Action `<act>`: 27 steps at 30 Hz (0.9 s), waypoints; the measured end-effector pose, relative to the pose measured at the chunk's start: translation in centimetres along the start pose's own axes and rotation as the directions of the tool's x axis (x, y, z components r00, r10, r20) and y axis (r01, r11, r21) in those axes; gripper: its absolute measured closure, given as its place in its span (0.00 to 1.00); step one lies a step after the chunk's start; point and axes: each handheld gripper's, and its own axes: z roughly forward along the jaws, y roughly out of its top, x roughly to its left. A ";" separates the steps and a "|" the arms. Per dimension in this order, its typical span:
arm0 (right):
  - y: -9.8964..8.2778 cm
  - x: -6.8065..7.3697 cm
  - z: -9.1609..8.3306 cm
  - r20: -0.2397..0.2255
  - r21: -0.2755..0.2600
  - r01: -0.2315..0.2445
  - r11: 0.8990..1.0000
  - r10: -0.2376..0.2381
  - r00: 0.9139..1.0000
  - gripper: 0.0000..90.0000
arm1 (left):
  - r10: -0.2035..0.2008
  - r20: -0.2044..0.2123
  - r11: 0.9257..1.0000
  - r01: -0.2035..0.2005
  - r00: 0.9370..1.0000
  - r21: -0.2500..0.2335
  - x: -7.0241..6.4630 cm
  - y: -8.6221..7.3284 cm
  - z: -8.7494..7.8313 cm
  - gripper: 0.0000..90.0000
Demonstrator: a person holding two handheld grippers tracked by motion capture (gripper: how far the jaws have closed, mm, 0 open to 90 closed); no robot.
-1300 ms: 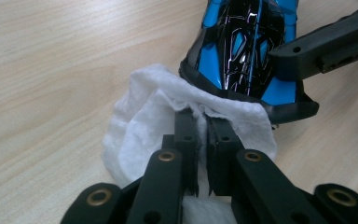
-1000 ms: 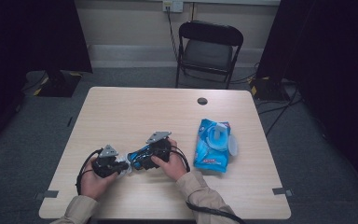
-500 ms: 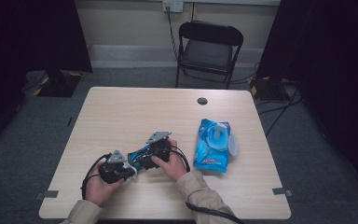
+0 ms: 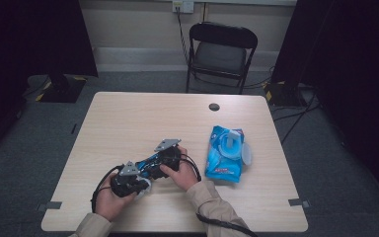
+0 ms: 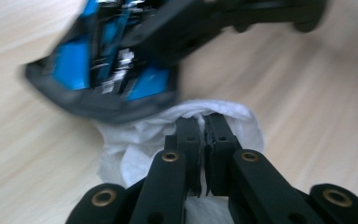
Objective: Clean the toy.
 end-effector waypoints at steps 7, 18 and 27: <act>-0.1 0.0 0.0 0.001 -0.007 0.000 1.000 0.000 1.000 0.04 | 0.099 0.019 0.995 -0.100 0.995 0.014 -2.3 1.1 1.0 0.96; -0.1 0.0 0.0 0.001 -0.010 0.002 1.000 -0.002 1.000 0.04 | 0.105 0.062 0.994 -0.102 0.993 -0.041 -2.9 2.2 -1.1 0.96; 0.0 0.0 0.0 -0.002 -0.005 -0.003 1.000 0.003 1.000 0.04 | 0.077 0.043 0.995 -0.073 0.996 -0.070 -1.6 2.4 -3.6 0.96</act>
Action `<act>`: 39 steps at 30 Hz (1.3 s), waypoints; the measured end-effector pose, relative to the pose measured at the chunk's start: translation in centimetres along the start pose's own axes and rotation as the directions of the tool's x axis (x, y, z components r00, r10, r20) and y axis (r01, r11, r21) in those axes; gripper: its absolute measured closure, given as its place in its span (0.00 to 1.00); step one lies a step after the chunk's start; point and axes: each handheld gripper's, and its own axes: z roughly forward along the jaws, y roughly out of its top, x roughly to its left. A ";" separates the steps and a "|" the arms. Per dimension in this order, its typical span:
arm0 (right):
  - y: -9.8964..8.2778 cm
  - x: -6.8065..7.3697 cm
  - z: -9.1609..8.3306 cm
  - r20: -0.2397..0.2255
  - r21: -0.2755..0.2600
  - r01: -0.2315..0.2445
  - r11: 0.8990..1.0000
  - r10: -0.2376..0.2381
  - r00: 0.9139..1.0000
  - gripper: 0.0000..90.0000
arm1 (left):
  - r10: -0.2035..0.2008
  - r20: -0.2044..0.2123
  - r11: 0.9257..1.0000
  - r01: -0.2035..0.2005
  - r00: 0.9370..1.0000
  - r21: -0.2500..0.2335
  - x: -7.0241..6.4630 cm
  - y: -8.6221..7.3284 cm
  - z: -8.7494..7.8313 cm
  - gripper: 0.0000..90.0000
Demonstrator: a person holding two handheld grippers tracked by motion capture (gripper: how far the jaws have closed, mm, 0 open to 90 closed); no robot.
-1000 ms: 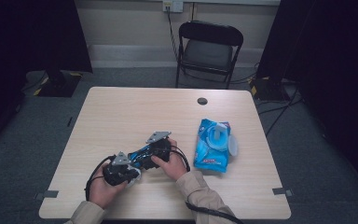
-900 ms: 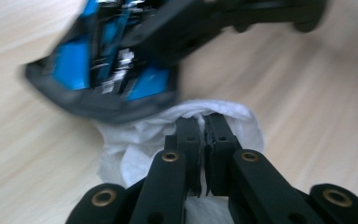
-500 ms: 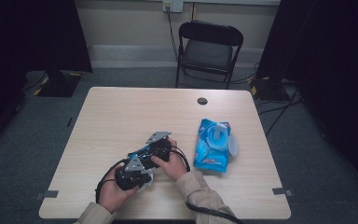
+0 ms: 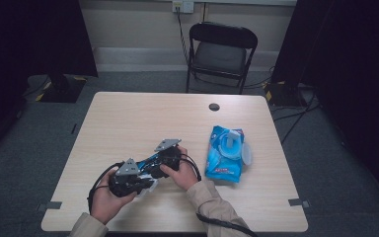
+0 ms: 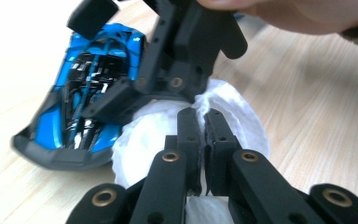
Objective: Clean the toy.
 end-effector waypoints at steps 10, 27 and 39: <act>0.0 0.0 0.0 0.001 -0.005 -0.001 1.000 0.001 1.000 0.04 | -0.053 -0.040 0.997 0.051 0.998 -0.051 1.7 -0.4 -2.3 0.96; 0.1 -0.1 0.0 -0.005 0.005 0.002 1.000 -0.002 1.000 0.04 | -0.174 -0.215 0.983 0.159 0.961 -0.089 7.2 -2.4 -2.3 0.96; 0.1 -0.1 0.0 -0.006 0.004 0.003 1.000 -0.003 1.000 0.04 | -0.224 -0.179 0.974 0.225 0.958 -0.015 8.3 -3.6 1.6 0.95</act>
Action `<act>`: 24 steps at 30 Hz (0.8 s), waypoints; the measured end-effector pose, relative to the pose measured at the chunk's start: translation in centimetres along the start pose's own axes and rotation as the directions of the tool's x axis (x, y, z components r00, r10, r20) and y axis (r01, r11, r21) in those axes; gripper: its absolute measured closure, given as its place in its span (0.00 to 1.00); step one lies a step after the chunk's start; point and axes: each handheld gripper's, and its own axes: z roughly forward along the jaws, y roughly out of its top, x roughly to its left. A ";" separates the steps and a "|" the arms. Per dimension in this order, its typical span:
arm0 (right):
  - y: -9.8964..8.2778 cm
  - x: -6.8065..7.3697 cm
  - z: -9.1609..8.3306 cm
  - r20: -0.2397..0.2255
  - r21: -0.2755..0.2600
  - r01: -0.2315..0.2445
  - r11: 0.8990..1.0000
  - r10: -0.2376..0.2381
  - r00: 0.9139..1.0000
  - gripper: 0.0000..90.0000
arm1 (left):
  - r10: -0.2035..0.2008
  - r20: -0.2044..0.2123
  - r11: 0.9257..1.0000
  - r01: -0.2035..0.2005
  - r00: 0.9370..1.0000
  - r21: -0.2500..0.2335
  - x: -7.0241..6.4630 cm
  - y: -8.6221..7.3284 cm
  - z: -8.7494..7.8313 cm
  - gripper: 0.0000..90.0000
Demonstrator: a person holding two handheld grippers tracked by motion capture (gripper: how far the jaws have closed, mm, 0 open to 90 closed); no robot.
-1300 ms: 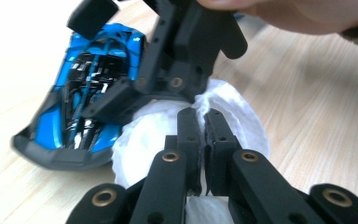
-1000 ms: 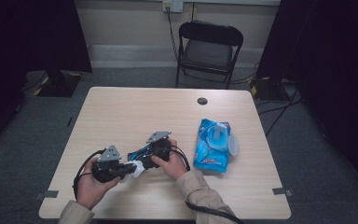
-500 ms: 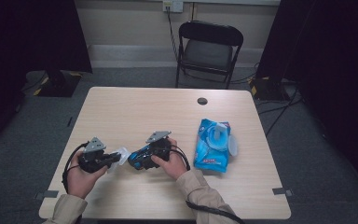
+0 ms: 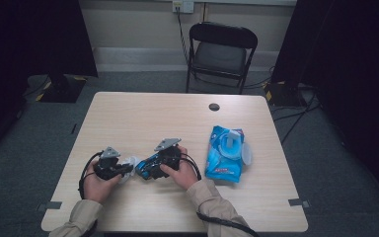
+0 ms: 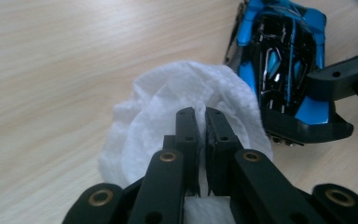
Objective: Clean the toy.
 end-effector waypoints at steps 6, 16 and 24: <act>0.0 0.0 0.0 0.000 0.001 0.000 1.000 0.000 1.000 0.04 | 0.020 0.012 1.000 -0.020 1.000 0.004 -0.5 0.1 0.5 0.95; 0.0 0.0 0.0 -0.001 0.004 0.000 1.000 0.000 1.000 0.04 | 0.025 0.034 0.999 -0.026 0.999 0.024 -1.1 -0.1 0.2 0.96; 0.0 -0.1 0.0 -0.001 0.000 0.005 1.000 -0.005 1.000 0.04 | 0.039 0.064 0.998 -0.042 0.997 0.043 -1.9 -0.6 -0.3 0.96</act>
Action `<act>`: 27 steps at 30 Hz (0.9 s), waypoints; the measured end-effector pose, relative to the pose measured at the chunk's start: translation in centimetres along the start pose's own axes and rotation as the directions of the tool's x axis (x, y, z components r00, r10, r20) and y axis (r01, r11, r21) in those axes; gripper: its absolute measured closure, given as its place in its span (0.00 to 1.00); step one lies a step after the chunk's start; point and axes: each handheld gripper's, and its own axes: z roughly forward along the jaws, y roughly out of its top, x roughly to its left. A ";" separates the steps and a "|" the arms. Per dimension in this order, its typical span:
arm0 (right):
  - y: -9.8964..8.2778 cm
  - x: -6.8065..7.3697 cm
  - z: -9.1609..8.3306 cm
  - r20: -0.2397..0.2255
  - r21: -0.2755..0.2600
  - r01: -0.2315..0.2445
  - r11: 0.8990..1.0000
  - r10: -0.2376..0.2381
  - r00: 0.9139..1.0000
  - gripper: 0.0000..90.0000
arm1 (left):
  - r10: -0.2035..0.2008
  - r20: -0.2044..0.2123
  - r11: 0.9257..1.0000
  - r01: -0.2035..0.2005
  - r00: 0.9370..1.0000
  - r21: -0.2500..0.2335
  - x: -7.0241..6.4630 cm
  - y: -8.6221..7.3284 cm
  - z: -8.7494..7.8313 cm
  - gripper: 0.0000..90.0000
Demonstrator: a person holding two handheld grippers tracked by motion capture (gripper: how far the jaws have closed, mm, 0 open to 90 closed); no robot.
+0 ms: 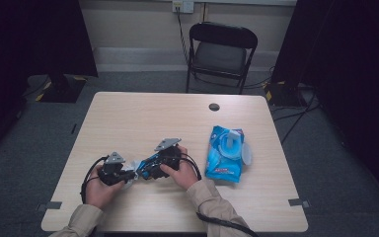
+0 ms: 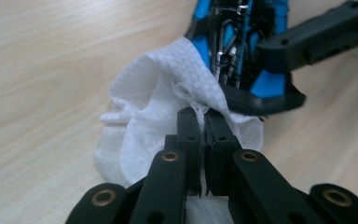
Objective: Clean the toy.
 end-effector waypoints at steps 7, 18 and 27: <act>0.0 0.0 0.0 0.000 0.000 0.000 1.000 0.000 1.000 0.04 | 0.034 0.015 0.999 -0.035 0.999 0.028 -1.1 0.1 0.0 0.96; 0.0 0.0 0.0 0.001 0.000 -0.002 1.000 0.002 1.000 0.04 | 0.093 0.060 0.993 -0.097 0.994 0.064 -3.3 0.5 0.5 0.96; -0.1 0.1 0.0 0.006 -0.005 -0.004 1.000 0.004 1.000 0.04 | 0.112 0.089 0.992 -0.117 0.990 0.056 -4.8 0.8 1.3 0.96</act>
